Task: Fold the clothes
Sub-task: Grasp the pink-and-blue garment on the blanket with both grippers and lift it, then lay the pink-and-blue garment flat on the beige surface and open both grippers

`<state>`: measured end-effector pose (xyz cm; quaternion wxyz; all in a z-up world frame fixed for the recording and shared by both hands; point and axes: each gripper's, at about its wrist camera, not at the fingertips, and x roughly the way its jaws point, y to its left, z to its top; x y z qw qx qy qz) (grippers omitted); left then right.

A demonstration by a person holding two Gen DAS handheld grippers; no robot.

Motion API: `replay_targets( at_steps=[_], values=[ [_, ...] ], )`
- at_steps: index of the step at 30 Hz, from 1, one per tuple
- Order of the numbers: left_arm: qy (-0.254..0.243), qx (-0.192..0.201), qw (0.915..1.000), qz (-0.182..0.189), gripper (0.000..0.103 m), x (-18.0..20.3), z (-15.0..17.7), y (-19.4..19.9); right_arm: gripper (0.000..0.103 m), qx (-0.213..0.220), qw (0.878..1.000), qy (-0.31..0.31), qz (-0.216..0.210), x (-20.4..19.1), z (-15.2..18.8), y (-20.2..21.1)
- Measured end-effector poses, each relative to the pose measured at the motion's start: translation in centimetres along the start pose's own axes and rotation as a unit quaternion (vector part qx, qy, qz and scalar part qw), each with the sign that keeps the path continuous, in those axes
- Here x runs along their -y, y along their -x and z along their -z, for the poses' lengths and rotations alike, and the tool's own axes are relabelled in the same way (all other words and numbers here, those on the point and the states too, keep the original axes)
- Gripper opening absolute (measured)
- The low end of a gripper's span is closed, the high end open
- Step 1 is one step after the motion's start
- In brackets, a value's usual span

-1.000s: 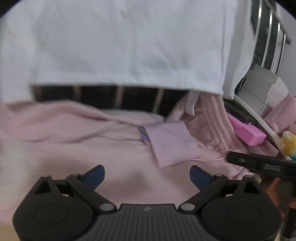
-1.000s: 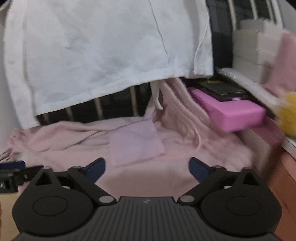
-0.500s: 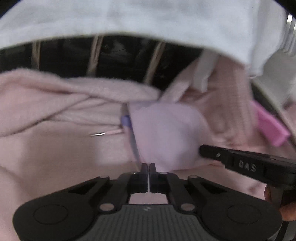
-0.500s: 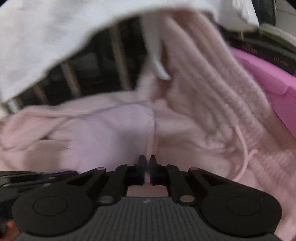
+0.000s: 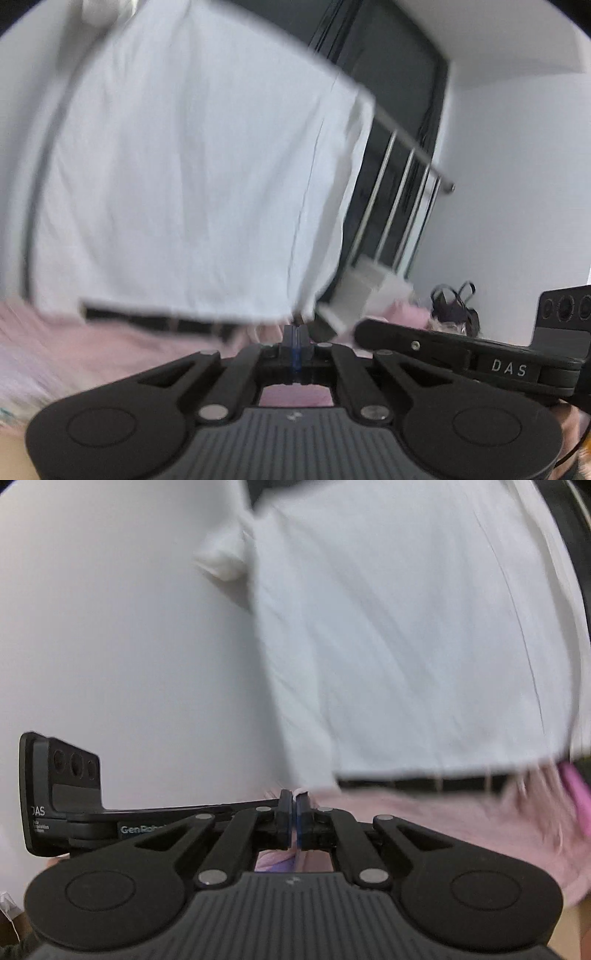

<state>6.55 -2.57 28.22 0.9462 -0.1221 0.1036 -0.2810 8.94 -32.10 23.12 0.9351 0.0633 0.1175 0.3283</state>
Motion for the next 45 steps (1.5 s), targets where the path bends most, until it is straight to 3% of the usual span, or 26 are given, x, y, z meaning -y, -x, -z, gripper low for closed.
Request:
replay_targets(
  at_steps=[2,5,6,8,10,11,12,15,16,18,19,20,21,22,25,28,31,34,36,38,39,40,41,43,45],
  values=[
    [-0.003,0.014,0.9995,-0.028,0.0,1.0,-0.3,4.1,0.001,0.008,1.0,0.01,0.004,-3.2,-0.1,1.8],
    [0.019,0.004,0.9991,-0.038,0.001,0.6,0.8,8.5,0.001,-0.002,1.0,-0.006,0.012,-6.1,0.8,2.6],
    [0.028,-0.001,0.9986,-0.045,0.006,0.4,1.5,9.8,0.001,-0.001,1.0,-0.017,0.014,-6.7,1.1,2.7],
    [0.049,0.003,0.9978,-0.044,0.022,-0.5,3.1,12.5,0.001,0.004,1.0,-0.021,-0.002,-8.2,1.1,3.4],
    [0.074,0.019,0.9966,-0.031,0.063,-1.6,4.7,14.9,0.001,0.013,1.0,-0.007,-0.017,-10.6,0.3,4.7],
    [0.081,0.028,0.9961,-0.023,0.075,-2.0,5.4,16.0,0.001,0.017,1.0,0.002,-0.023,-11.9,-0.2,5.3],
    [0.067,0.04,0.9969,-0.009,0.094,-1.7,5.8,16.9,0.001,0.022,0.999,0.015,-0.026,-13.3,-0.9,5.8],
    [0.025,0.077,0.9963,0.026,0.1,-0.7,6.9,19.3,0.001,0.03,0.998,0.045,-0.027,-16.8,-2.6,7.0],
    [-0.001,0.09,0.9959,0.009,0.102,0.1,7.0,19.3,0.001,0.031,0.998,0.053,-0.027,-17.8,-3.0,7.3],
    [-0.036,0.11,0.9929,-0.028,0.1,1.3,6.8,19.1,0.001,0.036,0.996,0.067,-0.035,-19.8,-3.4,7.6],
    [-0.028,0.109,0.9931,-0.032,0.069,1.5,6.3,18.9,0.001,0.039,0.996,0.076,-0.039,-20.8,-3.4,8.1],
    [0.0,0.093,0.9957,-0.006,0.034,0.9,5.6,18.7,0.001,0.043,0.995,0.083,-0.039,-21.5,-3.5,8.5],
    [0.031,0.077,0.9963,0.022,0.011,0.3,4.9,18.6,0.001,0.048,0.994,0.088,-0.035,-22.0,-3.7,8.9],
    [0.07,0.071,0.9936,0.054,0.001,-0.6,4.0,18.6,0.001,0.053,0.994,0.092,-0.031,-22.5,-3.9,9.3],
    [0.096,0.117,0.9858,0.072,0.001,-1.4,1.4,20.3,0.001,0.067,0.994,0.088,-0.012,-22.6,-4.7,10.3],
    [0.097,0.132,0.9791,0.121,0.001,-1.1,-0.6,21.5,0.002,0.078,0.994,0.063,-0.03,-21.7,-5.6,11.1],
    [0.085,0.094,0.9893,0.072,0.001,-2.3,-0.2,17.2,0.002,0.104,0.99,0.068,-0.067,-21.6,-5.3,12.8],
    [0.072,0.057,0.9956,0.022,0.001,-3.5,0.2,12.8,0.001,0.126,0.988,0.061,-0.066,-20.5,-5.6,12.3],
    [0.063,0.032,0.9974,-0.011,0.003,-4.3,0.4,9.9,0.001,0.124,0.991,0.04,-0.036,-18.1,-6.0,10.4],
    [0.054,0.006,0.9975,-0.045,0.012,-5.1,0.7,7.0,0.001,0.105,0.994,0.001,0.007,-14.5,-5.7,7.7],
    [0.05,-0.006,0.9969,-0.061,0.028,-5.5,0.8,5.6,0.001,0.09,0.995,-0.02,0.034,-12.4,-5.1,6.1],
    [0.045,-0.019,0.9958,-0.078,0.051,-5.9,0.9,4.1,0.001,0.066,0.995,-0.04,0.069,-10.0,-3.4,4.4],
    [0.041,-0.032,0.9942,-0.094,0.055,-6.3,1.1,2.7,0.001,0.043,0.992,-0.061,0.104,-7.5,-1.8,2.6],
    [0.031,-0.058,0.9898,-0.126,0.042,-7.3,1.8,0.0,0.002,-0.005,0.98,-0.101,0.172,-2.7,1.4,-0.8],
    [0.036,-0.093,0.9828,-0.155,0.039,-9.8,6.0,0.7,0.005,-0.083,0.952,-0.137,0.262,2.5,6.7,-3.1]
  ],
)
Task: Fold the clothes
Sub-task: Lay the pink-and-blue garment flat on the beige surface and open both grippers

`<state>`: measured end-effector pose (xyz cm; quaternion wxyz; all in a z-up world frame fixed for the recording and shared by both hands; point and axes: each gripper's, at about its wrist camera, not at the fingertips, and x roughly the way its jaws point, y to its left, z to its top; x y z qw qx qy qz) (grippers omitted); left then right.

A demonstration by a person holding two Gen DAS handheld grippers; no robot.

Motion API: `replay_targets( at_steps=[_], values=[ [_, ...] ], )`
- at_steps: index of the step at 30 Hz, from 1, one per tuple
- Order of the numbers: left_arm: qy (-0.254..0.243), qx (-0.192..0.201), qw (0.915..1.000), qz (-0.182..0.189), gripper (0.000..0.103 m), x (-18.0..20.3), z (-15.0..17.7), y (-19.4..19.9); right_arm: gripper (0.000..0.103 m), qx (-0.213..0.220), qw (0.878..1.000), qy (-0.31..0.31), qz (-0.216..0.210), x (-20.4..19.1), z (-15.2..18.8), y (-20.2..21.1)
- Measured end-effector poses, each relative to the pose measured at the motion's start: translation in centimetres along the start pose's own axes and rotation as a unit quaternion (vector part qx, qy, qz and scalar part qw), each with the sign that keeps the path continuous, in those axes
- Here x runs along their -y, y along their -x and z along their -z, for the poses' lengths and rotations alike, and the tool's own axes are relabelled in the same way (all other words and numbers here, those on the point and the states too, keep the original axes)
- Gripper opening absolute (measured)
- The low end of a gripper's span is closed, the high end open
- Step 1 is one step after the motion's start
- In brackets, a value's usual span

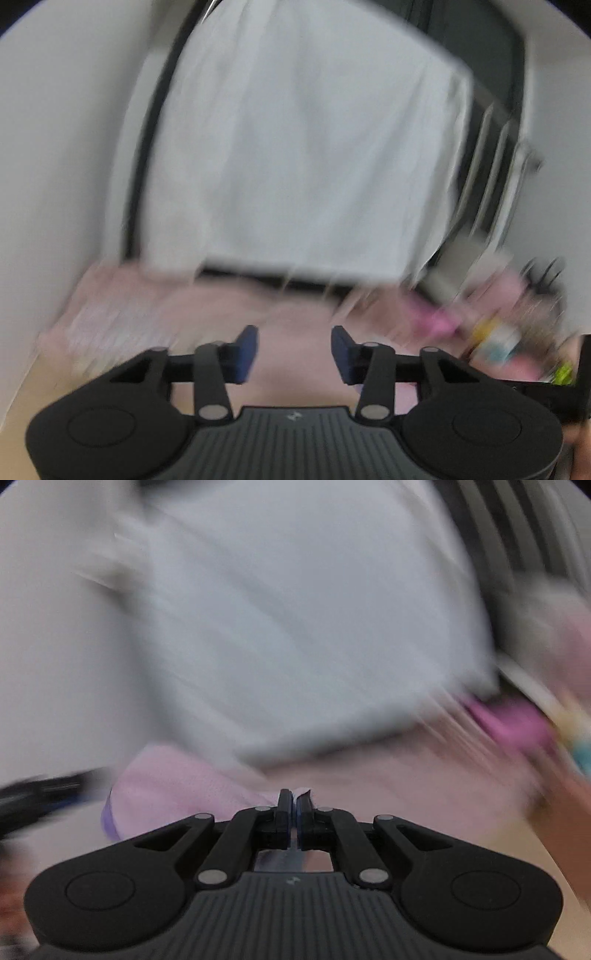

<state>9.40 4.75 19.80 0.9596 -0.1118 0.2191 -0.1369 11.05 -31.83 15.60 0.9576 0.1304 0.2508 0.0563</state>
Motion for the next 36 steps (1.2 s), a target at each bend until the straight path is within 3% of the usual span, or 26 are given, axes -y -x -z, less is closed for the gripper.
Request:
replay_targets(
  at_steps=[2,4,5,6,8,9,11,12,13,14,15,18,19,23,28,30,31,33,36],
  values=[
    [0.021,-0.036,0.9989,-0.023,0.04,-2.7,4.1,1.5,0.007,-0.077,0.991,-0.018,0.104,4.8,4.3,-4.6],
    [0.026,-0.048,0.9985,0.001,0.049,-3.8,7.8,4.7,0.012,-0.093,0.987,-0.017,0.132,8.1,8.2,-4.3],
    [0.019,-0.051,0.9984,0.016,0.054,-3.4,9.4,6.3,0.029,-0.079,0.989,-0.007,0.126,8.3,9.4,-3.2],
    [0.012,-0.055,0.9979,0.033,0.061,-2.9,11.0,7.6,0.056,-0.057,0.992,0.005,0.116,8.4,10.8,-1.7],
    [-0.005,-0.058,0.9953,0.077,0.065,-1.0,13.3,8.3,0.073,-0.036,0.995,0.032,0.084,8.1,12.7,0.1],
    [-0.015,-0.063,0.9936,0.093,0.066,0.0,14.4,8.4,0.072,-0.036,0.996,0.046,0.065,7.8,13.5,0.6],
    [-0.045,-0.087,0.9921,0.078,0.066,2.1,16.7,6.8,0.069,-0.056,0.995,0.074,0.03,6.9,14.6,0.3],
    [-0.06,-0.099,0.9907,0.071,0.062,3.1,17.8,6.1,0.057,-0.067,0.994,0.09,0.018,6.2,15.2,-0.1],
    [-0.075,-0.111,0.9889,0.064,0.046,4.2,18.9,5.3,0.047,-0.08,0.991,0.102,0.007,5.6,15.7,-0.6],
    [-0.09,-0.123,0.9867,0.057,0.036,5.2,20.0,4.5,0.028,-0.095,0.99,0.107,0.002,5.1,16.1,-1.2],
    [-0.105,-0.135,0.9841,0.05,0.024,6.3,21.1,3.7,0.022,-0.106,0.988,0.114,-0.003,4.6,16.6,-1.5],
    [-0.137,-0.159,0.9774,0.024,0.015,7.8,23.6,2.2,0.016,-0.106,0.984,0.143,0.0,3.0,18.1,-0.9],
    [-0.136,-0.161,0.9774,0.017,0.009,7.3,23.7,2.5,0.015,-0.105,0.983,0.152,0.003,2.5,18.5,-0.5],
    [-0.112,-0.141,0.9835,0.008,0.009,6.7,23.5,4.1,0.007,-0.107,0.978,0.178,0.01,0.3,20.7,2.1],
    [-0.082,-0.117,0.9897,-0.002,0.019,5.9,23.2,6.1,0.01,-0.125,0.969,0.194,-0.089,-4.9,24.2,6.8],
    [-0.07,-0.107,0.9917,-0.006,0.019,5.6,23.1,6.9,0.014,-0.086,0.974,0.176,-0.115,-5.4,24.5,9.6],
    [-0.064,-0.102,0.9927,-0.008,0.02,5.5,23.0,7.2,0.017,-0.066,0.977,0.167,-0.117,-5.4,24.5,10.8],
    [-0.052,-0.093,0.9943,-0.012,0.03,5.2,22.9,8.0,0.046,-0.03,0.985,0.154,-0.07,-4.6,24.1,12.1],
    [-0.033,-0.078,0.9962,-0.019,0.049,4.7,22.7,9.2,0.054,-0.052,0.985,0.162,-0.037,-4.4,24.1,10.6]
  ],
)
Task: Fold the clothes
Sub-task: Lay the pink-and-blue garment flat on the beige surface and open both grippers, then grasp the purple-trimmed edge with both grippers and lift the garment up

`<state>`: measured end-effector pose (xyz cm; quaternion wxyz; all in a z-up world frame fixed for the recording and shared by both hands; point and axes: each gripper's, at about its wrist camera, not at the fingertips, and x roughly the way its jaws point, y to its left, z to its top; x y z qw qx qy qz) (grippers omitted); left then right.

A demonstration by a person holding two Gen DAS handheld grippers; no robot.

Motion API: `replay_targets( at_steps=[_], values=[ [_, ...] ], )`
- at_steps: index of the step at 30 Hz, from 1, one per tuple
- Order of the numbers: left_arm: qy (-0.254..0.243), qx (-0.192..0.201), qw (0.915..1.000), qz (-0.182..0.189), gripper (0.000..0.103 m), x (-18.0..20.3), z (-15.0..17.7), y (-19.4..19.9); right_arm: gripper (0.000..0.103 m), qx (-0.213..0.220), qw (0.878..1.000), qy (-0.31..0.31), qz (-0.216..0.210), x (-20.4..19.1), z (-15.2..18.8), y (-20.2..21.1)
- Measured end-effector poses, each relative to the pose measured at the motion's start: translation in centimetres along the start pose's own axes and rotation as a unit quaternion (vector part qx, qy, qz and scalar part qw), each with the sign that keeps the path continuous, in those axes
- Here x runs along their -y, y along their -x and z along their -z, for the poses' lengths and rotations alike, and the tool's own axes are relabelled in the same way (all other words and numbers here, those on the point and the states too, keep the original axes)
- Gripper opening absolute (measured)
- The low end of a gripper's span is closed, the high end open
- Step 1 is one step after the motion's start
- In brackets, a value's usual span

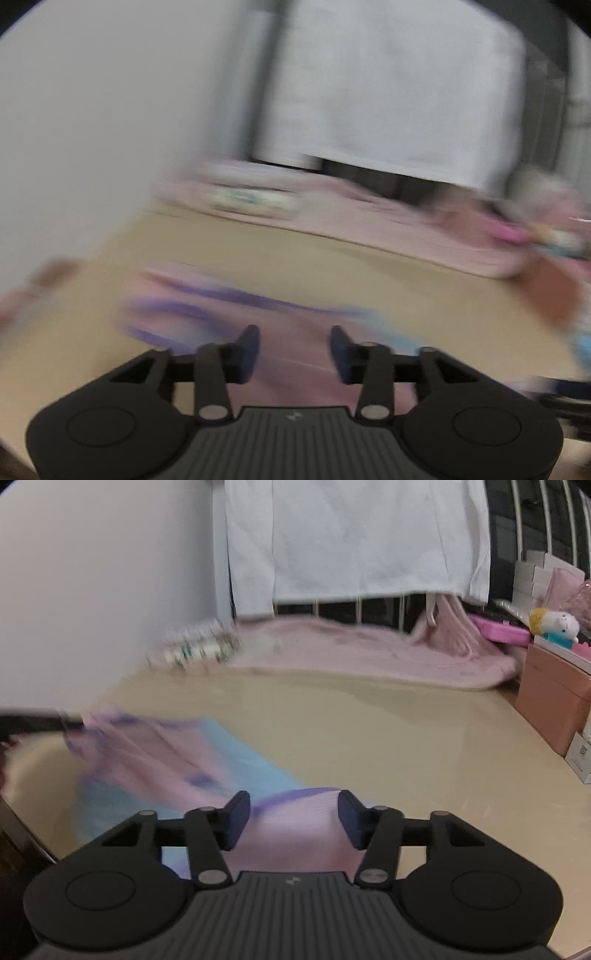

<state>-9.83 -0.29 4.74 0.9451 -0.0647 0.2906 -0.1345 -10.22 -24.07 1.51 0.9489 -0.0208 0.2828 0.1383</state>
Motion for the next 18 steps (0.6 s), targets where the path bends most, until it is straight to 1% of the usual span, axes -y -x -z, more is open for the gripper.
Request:
replay_targets(
  at_steps=[2,3,4,6,7,8,9,11,12,13,14,15,17,18],
  values=[
    [0.01,0.007,0.9999,-0.003,0.049,-0.1,0.1,0.7,0.054,-0.018,0.999,-0.017,-0.026,-0.2,-0.2,-1.8],
    [0.004,-0.001,1.0,-0.006,0.048,0.9,0.5,0.5,0.054,-0.026,0.999,-0.022,-0.032,-0.5,-0.3,-2.6],
    [0.008,-0.014,0.9999,-0.004,0.048,1.7,1.0,0.5,0.052,-0.03,0.999,-0.017,-0.025,-0.9,-0.3,-3.1],
    [0.02,-0.044,0.9982,0.036,0.049,2.4,1.7,0.5,0.048,-0.034,0.999,-0.009,-0.014,-1.6,-0.2,-3.9],
    [0.025,-0.06,0.9964,0.055,0.051,2.8,2.0,0.4,0.048,-0.022,0.999,-0.01,-0.024,-1.5,-0.3,-3.4],
    [0.029,-0.075,0.9947,0.064,0.052,3.2,2.2,0.2,0.051,-0.012,0.999,-0.013,-0.033,-1.0,-0.3,-2.9],
    [0.029,-0.086,0.9937,0.065,0.054,3.8,2.5,0.0,0.053,-0.005,0.999,-0.019,-0.043,0.0,-0.3,-2.3],
    [0.01,-0.093,0.9932,0.07,0.054,4.7,3.1,-0.4,0.055,0.004,0.998,-0.029,-0.061,2.1,-0.4,-1.3],
    [-0.002,-0.089,0.9941,0.063,0.052,5.1,3.3,-0.6,0.055,-0.007,0.997,-0.029,-0.065,3.2,-0.6,-1.5],
    [-0.015,-0.084,0.995,0.052,0.035,5.6,3.3,-0.7,0.055,-0.017,0.997,-0.029,-0.07,4.2,-0.8,-1.7],
    [-0.02,-0.09,0.9942,0.056,0.019,5.8,3.4,-0.9,0.055,-0.029,0.996,-0.027,-0.078,5.1,-1.0,-2.0],
    [-0.018,-0.102,0.9922,0.07,0.003,5.8,3.4,-1.1,0.055,-0.043,0.994,-0.02,-0.096,5.4,-1.2,-2.5],
    [-0.001,-0.11,0.9892,0.097,0.003,5.7,3.5,-1.0,0.053,-0.071,0.989,-0.006,-0.133,6.1,-1.7,-3.6],
    [0.004,-0.107,0.9891,0.101,0.002,5.5,3.4,-0.9,0.043,-0.084,0.985,0.001,-0.151,6.4,-2.0,-4.2]
  ],
)
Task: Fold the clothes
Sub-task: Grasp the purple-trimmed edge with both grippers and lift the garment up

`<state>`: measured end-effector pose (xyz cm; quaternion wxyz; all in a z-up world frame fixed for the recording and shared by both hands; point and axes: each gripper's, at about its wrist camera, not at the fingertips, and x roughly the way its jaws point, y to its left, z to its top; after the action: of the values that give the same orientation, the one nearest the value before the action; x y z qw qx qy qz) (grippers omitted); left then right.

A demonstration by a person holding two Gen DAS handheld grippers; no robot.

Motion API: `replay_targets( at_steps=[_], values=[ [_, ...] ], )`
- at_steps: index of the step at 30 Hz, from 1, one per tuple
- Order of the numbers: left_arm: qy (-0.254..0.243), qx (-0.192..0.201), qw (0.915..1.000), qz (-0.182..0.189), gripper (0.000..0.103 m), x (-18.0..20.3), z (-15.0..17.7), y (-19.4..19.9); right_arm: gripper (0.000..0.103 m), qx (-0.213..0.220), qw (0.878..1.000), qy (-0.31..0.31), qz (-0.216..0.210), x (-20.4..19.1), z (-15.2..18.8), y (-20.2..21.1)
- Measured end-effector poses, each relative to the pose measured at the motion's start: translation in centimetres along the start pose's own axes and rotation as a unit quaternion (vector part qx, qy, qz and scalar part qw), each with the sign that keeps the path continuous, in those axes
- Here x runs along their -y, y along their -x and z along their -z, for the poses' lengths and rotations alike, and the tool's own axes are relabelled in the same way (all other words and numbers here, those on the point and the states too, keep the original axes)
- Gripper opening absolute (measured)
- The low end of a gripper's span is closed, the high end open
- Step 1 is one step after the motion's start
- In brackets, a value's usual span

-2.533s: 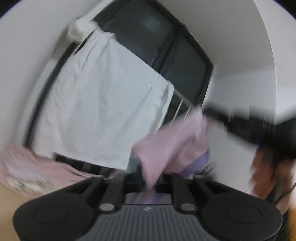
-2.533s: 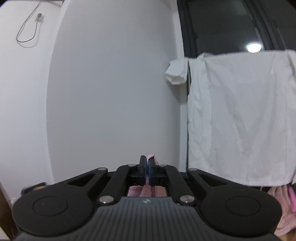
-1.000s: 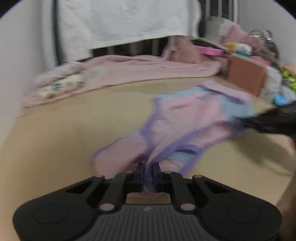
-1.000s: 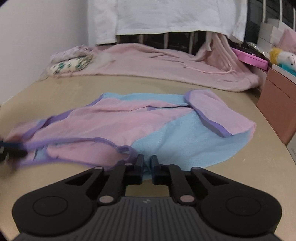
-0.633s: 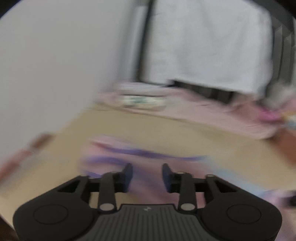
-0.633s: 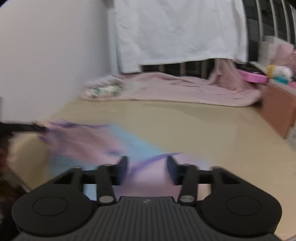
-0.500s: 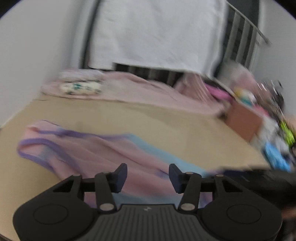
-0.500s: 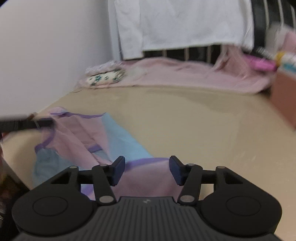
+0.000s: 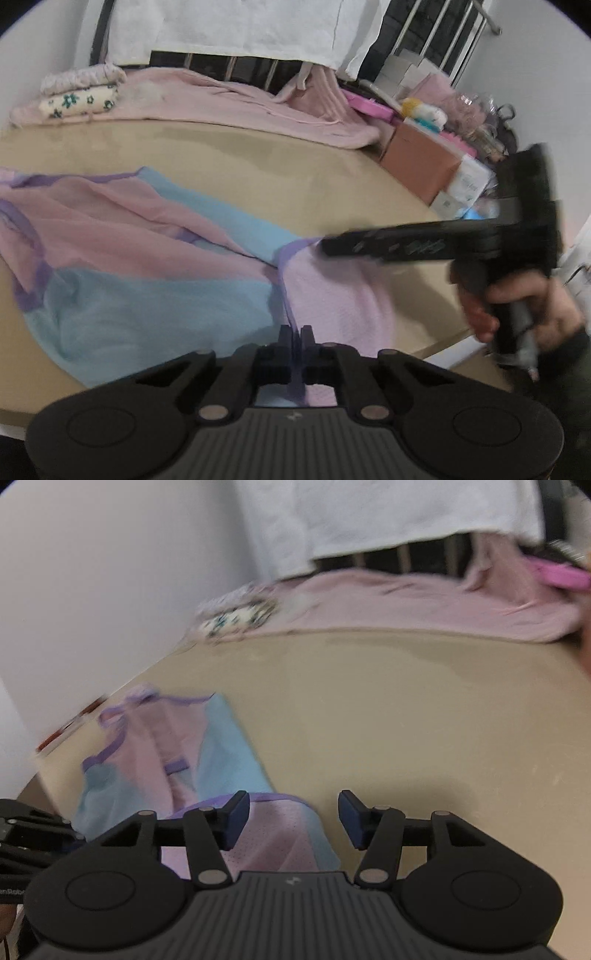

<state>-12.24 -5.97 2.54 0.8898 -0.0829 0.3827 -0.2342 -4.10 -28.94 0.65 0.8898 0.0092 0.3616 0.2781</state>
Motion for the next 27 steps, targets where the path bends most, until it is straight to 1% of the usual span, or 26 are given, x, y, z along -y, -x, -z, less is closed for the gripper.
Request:
replay_targets(
  at_steps=[1,2,3,5,6,7,8,10,12,13,15,16,17,19,21,23,24,25,27],
  values=[
    [0.006,0.007,1.0,-0.001,0.001,-0.5,-0.2,0.3,0.03,-0.014,1.0,0.01,-0.015,0.3,-0.3,-0.4],
    [0.015,0.015,0.9998,-0.002,0.001,-1.2,-0.6,0.7,0.002,-0.025,0.999,0.025,-0.024,0.0,-0.8,-0.9],
    [0.023,0.024,0.9994,-0.004,0.001,-1.9,-1.1,1.2,0.002,-0.031,0.999,0.032,-0.028,-0.3,-1.3,-1.1],
    [0.031,0.05,0.9982,-0.015,0.001,-3.8,-3.8,2.5,0.002,-0.014,0.999,0.044,-0.027,-1.2,-2.8,-0.8],
    [0.031,0.066,0.9971,-0.022,0.001,-4.7,-5.3,3.3,0.002,0.012,0.999,0.042,-0.027,-1.5,-4.0,0.0],
    [0.02,0.093,0.9949,-0.032,0.001,-5.4,-7.8,4.8,0.002,0.037,0.998,0.04,-0.027,-1.8,-5.2,0.8],
    [0.01,0.118,0.9924,-0.033,0.001,-5.7,-10.0,6.3,0.001,0.062,0.997,0.039,-0.026,-2.2,-6.4,1.6],
    [-0.023,0.174,0.984,-0.033,0.001,-5.5,-14.5,10.0,0.001,0.117,0.992,0.04,-0.036,-3.2,-9.1,4.4],
    [-0.062,0.232,0.9702,-0.031,0.001,-4.4,-18.7,14.2,0.001,0.175,0.982,0.043,-0.051,-4.4,-11.8,7.9],
    [-0.08,0.258,0.962,-0.037,0.001,-3.4,-20.2,16.3,0.001,0.204,0.976,0.044,-0.058,-5.0,-13.2,9.7],
    [-0.115,0.31,0.9427,-0.046,0.001,-1.4,-23.1,20.6,0.001,0.259,0.962,0.051,-0.071,-6.5,-15.7,13.4],
    [-0.126,0.335,0.9329,-0.041,0.001,-0.3,-24.2,22.9,0.001,0.283,0.954,0.068,-0.075,-7.7,-16.3,15.6],
    [-0.137,0.353,0.9246,-0.038,0.001,0.5,-25.0,24.8,0.001,0.308,0.945,0.084,-0.077,-9.0,-16.9,17.9],
    [-0.158,0.39,0.9064,-0.035,0.001,2.1,-26.2,28.4,0.001,0.362,0.922,0.118,-0.074,-11.8,-17.8,22.6],
    [-0.174,0.413,0.8929,-0.045,0.001,3.4,-27.0,30.3,0.001,0.4,0.902,0.145,-0.064,-14.2,-18.8,26.2],
    [-0.188,0.434,0.8796,-0.053,0.001,4.4,-27.8,32.1,0.001,0.408,0.898,0.158,-0.043,-14.9,-20.3,27.2],
    [-0.188,0.437,0.8781,-0.056,0.001,4.4,-28.6,32.1,0.001,0.412,0.895,0.165,-0.032,-15.3,-21.0,27.7],
    [-0.188,0.435,0.8788,-0.058,0.001,4.1,-29.7,31.7,0.001,0.416,0.893,0.172,-0.021,-15.7,-21.7,28.2],
    [-0.19,0.421,0.8841,-0.07,0.001,3.0,-32.1,29.7,0.001,0.424,0.887,0.184,0.0,-16.4,-23.2,29.2]
  ],
)
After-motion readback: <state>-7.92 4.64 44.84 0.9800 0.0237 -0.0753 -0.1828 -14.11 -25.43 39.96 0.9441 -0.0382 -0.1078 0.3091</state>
